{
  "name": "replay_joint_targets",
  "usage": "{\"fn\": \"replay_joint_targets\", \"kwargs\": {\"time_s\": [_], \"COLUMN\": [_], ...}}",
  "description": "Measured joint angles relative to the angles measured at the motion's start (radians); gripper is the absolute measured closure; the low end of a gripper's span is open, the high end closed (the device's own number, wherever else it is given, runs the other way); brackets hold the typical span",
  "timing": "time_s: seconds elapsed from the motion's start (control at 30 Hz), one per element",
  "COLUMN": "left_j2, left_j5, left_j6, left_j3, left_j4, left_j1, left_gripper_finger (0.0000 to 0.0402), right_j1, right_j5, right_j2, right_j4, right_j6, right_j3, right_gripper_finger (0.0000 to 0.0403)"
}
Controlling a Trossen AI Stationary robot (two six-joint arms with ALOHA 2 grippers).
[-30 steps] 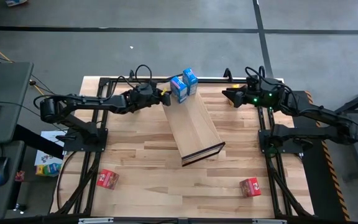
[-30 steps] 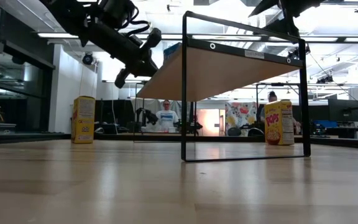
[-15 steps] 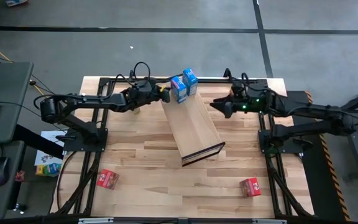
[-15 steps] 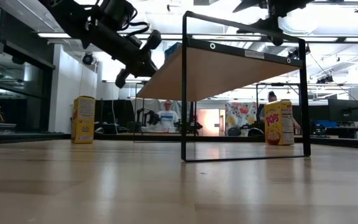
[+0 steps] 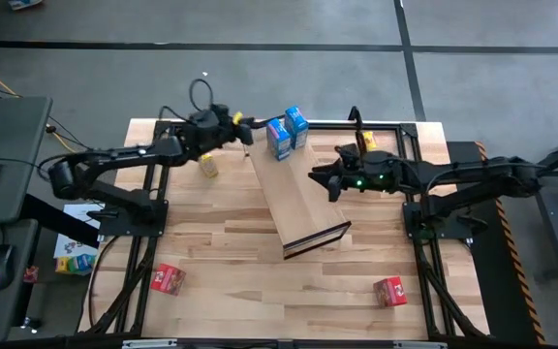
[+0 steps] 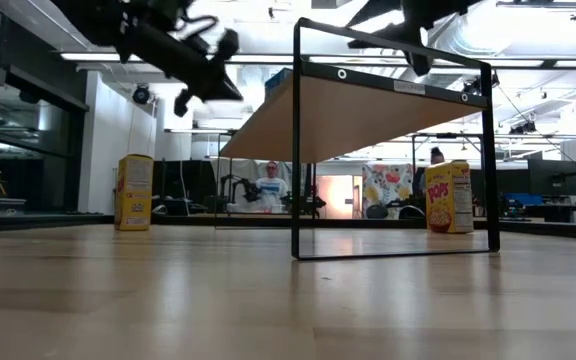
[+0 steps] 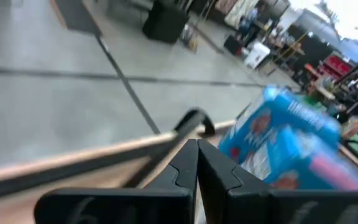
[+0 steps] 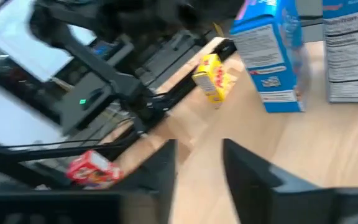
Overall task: Stack cereal on shelf
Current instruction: Put the blue cereal box on the shelf aligned with the other blue cereal box
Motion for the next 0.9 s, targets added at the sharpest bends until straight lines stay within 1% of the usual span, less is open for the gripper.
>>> {"fn": "replay_joint_targets", "kwargs": {"time_s": [0.07, 0.1, 0.13, 0.2, 0.3, 0.37, 0.43, 0.5, 0.6, 0.73, 0.9], "left_j2": [-0.053, -0.079, -0.102, -0.145, -0.193, -0.214, -0.228, -0.234, -0.235, -0.235, -0.235], "left_j5": [0.0, 0.0, 0.0, 0.001, 0.001, 0.001, 0.001, 0.001, 0.001, 0.001, 0.001], "left_j6": [0.024, 0.037, 0.048, 0.064, 0.081, 0.085, 0.086, 0.085, 0.085, 0.083, 0.056], "left_j3": [0.0, 0.0, 0.0, 0.0, 0.0, 0.0, 0.0, 0.0, 0.0, 0.0, 0.0], "left_j4": [-0.031, -0.044, -0.049, -0.056, -0.059, -0.059, -0.065, -0.065, -0.066, -0.067, -0.067], "left_j1": [0.019, 0.027, 0.032, 0.037, 0.037, 0.035, 0.034, 0.034, 0.034, 0.034, 0.034], "left_gripper_finger": [0.0401, 0.0401, 0.0401, 0.0401, 0.0401, 0.0401, 0.0401, 0.0401, 0.0401, 0.0401, 0.0401], "right_j1": [0.012, 0.017, 0.021, 0.03, 0.044, 0.062, 0.073, 0.076, 0.06, 0.028, -0.009], "right_j5": [0.04, 0.053, 0.071, 0.095, 0.121, 0.179, 0.227, 0.287, 0.34, 0.35, 0.35], "right_j2": [0.028, 0.044, 0.062, 0.097, 0.165, 0.218, 0.277, 0.335, 0.405, 0.486, 0.548], "right_j4": [0.015, 0.023, 0.04, 0.087, 0.08, 0.04, -0.033, -0.115, -0.206, -0.25, -0.248], "right_j6": [-0.017, -0.026, -0.043, -0.084, -0.22, -0.375, -0.567, -0.684, -0.761, -0.822, -0.813], "right_j3": [0.0, 0.0, 0.0, 0.001, 0.057, 0.12, 0.194, 0.26, 0.341, 0.395, 0.432], "right_gripper_finger": [0.0357, 0.0379, 0.039, 0.0386, 0.0398, 0.0399, 0.0399, 0.0402, 0.0402, 0.0402, 0.0402]}}
